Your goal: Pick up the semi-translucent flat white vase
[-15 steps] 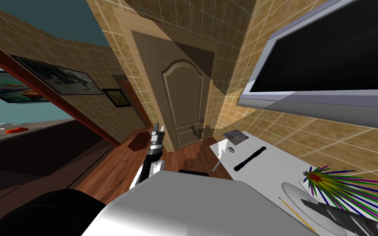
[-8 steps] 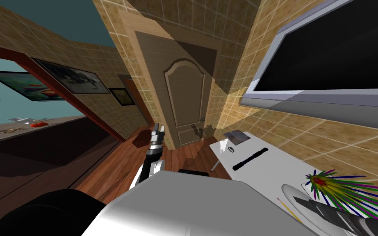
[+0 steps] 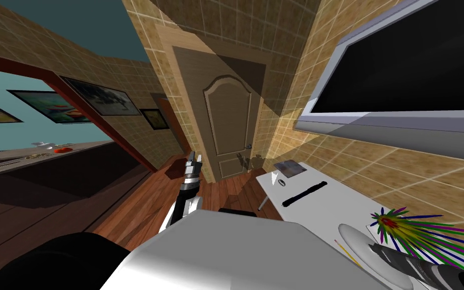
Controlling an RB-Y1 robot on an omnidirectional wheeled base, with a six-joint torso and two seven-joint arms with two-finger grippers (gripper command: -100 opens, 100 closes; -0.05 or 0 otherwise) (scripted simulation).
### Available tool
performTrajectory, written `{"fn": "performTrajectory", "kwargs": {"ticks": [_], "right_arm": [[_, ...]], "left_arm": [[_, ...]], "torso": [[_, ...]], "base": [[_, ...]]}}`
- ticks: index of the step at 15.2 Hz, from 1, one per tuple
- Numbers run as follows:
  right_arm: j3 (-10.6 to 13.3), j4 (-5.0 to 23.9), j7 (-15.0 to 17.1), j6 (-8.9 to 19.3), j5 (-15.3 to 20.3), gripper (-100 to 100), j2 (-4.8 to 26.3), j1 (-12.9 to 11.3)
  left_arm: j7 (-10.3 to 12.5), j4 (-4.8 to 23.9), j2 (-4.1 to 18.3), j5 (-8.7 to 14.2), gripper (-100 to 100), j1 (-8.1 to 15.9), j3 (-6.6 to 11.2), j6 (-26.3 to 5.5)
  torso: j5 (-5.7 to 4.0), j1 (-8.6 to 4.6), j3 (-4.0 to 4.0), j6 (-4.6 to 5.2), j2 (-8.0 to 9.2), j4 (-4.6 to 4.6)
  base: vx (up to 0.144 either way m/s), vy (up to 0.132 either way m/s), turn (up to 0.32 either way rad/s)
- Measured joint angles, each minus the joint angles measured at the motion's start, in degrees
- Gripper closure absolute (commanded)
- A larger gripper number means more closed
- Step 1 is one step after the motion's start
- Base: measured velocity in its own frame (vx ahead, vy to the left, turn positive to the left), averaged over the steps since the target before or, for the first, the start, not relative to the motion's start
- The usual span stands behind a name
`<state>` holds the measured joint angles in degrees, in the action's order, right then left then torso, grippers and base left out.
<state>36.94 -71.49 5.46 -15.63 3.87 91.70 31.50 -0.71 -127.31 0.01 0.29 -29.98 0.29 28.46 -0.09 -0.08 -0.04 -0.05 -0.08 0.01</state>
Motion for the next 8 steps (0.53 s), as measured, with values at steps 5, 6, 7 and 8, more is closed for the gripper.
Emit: {"fn": "performTrajectory", "kwargs": {"ticks": [5, 6, 7, 8], "right_arm": [[-0.7, 2.6, -0.7, -3.1, 0.6, 100, -0.1, 0.4], [-0.8, 3.5, -0.8, -4.0, 0.9, 100, -0.2, 0.3], [-0.9, 4.3, -0.8, -5.0, 1.1, 100, -0.2, 0.3], [-1.1, 5.1, -1.0, -6.0, 1.3, 100, -0.2, 0.3]], "left_arm": [[0.0, 0.0, 0.0, 0.0, 0, 0.0, 0.0, 0.0], [0.0, 0.0, 0.0, 0.0, 0, 0.0, 0.0, 0.0], [0.0, 0.0, 0.0, 0.0, 0, 0.0, 0.0, 0.0], [0.0, 0.0, 0.0, 0.0, 0, 0.0, 0.0, 0.0]], "torso": [[0.06, 0.23, -0.18, 0.03, -0.32, -0.06], [0.08, 0.22, -0.2, 0.01, -0.35, -0.07], [0.08, 0.22, -0.2, 0.01, -0.36, -0.07], [0.09, 0.21, -0.2, 0.01, -0.35, -0.07]], "base": [[0.064, 0.058, -0.11], [0.069, 0.055, -0.078], [0.064, 0.05, -0.089], [0.06, 0.046, -0.085]]}}
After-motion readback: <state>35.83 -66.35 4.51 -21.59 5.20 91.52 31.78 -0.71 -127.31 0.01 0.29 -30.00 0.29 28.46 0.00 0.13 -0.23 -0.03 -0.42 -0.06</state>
